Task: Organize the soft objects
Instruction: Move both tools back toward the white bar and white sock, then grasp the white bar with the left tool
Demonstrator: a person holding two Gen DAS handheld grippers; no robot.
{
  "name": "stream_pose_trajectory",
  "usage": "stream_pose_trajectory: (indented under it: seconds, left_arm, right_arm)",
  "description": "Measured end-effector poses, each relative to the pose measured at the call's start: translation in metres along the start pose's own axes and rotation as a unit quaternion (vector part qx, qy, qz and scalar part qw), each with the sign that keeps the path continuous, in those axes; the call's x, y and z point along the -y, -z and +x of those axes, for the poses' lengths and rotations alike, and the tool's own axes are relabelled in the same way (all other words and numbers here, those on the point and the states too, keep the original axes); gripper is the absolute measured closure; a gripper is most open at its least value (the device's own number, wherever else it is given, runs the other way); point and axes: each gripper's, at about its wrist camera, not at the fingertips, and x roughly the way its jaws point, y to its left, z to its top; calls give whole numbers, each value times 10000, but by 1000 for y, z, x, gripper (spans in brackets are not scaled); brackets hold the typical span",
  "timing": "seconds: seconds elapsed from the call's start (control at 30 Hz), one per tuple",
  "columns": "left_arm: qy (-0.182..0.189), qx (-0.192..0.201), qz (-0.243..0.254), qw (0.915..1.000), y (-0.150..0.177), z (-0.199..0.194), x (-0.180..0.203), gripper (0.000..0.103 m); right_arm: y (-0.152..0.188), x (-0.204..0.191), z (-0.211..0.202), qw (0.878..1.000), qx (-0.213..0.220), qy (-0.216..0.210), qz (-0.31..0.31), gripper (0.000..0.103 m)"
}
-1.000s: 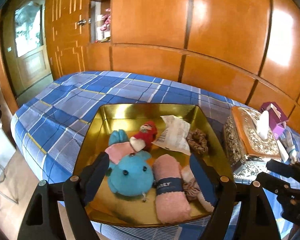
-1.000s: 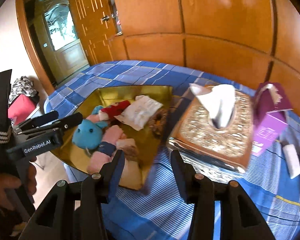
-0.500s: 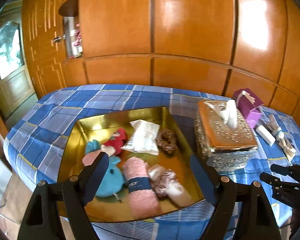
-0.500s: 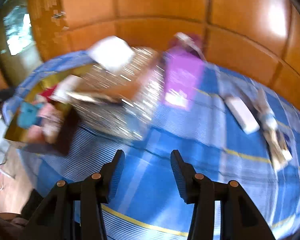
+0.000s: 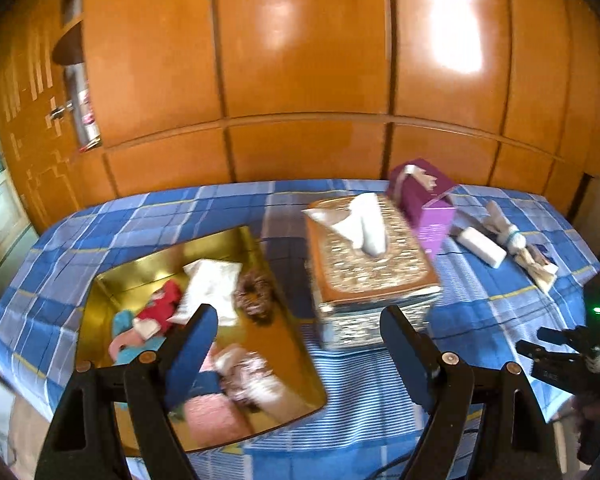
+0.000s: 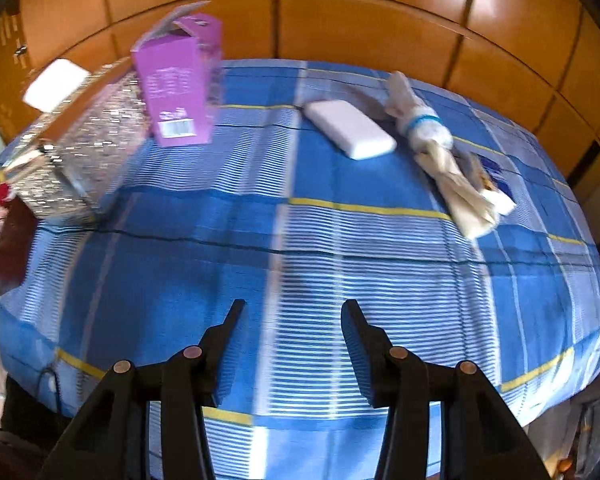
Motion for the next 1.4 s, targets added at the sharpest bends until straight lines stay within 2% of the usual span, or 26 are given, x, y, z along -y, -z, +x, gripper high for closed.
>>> stream_pose_trajectory:
  seconds: [0.13,0.3,0.4,0.47,0.57,0.93,1.1,1.27,1.4]
  left_arm:
    - [181,3,274,9995,-6,1,25,19]
    - [399,-4,595,9974,-13,4,54,18]
    - [519,-24,757,9958,-16,6,70,17]
    - [604,-61,874,9943,-18,9,80,17]
    - [717,-84,1017,9922,-20,12,94,17]
    - [1122,-217,1333,9845,-29,26,136,17]
    - [1410,-491,1329,9798,-34,41,155,17]
    - [1505,-546,1546,9749,-41,54,182,18]
    - [1749,-715,1590,9690,-51,70,210,18]
  right_arm:
    - [1,8,8,9997,-48,204,116,55]
    - [6,19,16,9995,-120,134,266,55]
    - [5,21,16,9993,-95,243,257,55]
    - [6,25,16,9991,-127,135,373,55]
    - [5,30,18,9987,-135,111,478,48]
    - [9,39,21,9979,-76,90,639,34]
    - [11,39,22,9977,-42,74,666,32]
    - [13,37,22,9977,9,89,675,31]
    - [14,37,22,9976,28,84,683,31]
